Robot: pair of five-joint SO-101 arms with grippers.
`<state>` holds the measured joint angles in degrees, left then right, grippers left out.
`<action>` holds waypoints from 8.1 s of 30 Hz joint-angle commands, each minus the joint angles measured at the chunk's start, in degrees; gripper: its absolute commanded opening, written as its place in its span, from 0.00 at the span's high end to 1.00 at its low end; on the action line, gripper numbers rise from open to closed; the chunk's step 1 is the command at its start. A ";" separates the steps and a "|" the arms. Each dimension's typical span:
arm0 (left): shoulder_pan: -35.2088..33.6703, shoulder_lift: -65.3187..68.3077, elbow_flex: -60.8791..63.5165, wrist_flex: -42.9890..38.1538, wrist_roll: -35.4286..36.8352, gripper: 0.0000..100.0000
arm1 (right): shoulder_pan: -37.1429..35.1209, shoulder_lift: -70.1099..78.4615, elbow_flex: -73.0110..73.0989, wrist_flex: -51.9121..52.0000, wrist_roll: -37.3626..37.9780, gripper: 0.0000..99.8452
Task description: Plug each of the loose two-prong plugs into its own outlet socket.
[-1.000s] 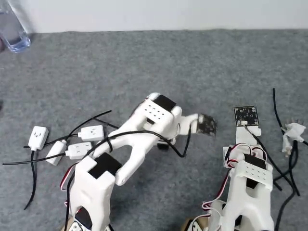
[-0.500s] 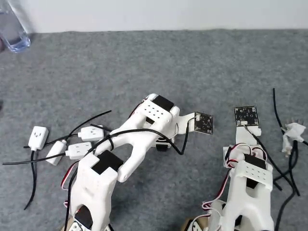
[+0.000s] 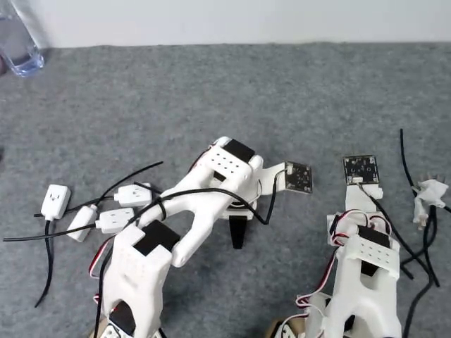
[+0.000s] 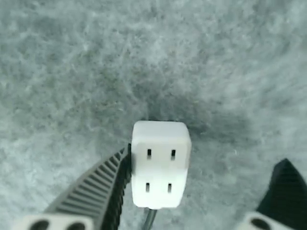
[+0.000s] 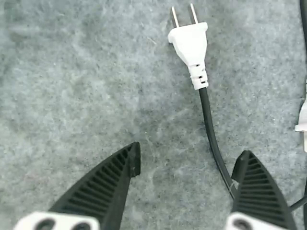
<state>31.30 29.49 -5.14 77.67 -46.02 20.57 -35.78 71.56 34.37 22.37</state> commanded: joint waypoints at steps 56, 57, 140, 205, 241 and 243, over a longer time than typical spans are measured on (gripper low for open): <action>-49.85 -112.97 83.56 -17.23 34.37 0.58 | 1.10 37.32 -63.47 44.26 21.01 0.78; -49.23 -113.14 84.44 -17.76 34.90 0.58 | 1.10 38.37 -63.47 43.12 21.01 0.78; -46.24 -134.07 98.33 -14.68 34.20 0.58 | -2.15 68.09 -78.68 36.35 23.38 1.00; -20.22 -134.07 74.68 -10.11 42.81 0.58 | -44.35 5.23 -68.13 68.35 29.54 0.99; -28.48 -134.15 62.99 -12.22 39.82 0.96 | -58.33 -39.43 -30.33 61.93 26.64 0.99; -30.86 -134.15 64.40 -11.60 39.65 0.96 | -57.80 -39.69 -28.75 60.97 26.55 0.99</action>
<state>4.04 -103.60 58.95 67.38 -6.73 -37.54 -75.08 42.11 97.67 49.54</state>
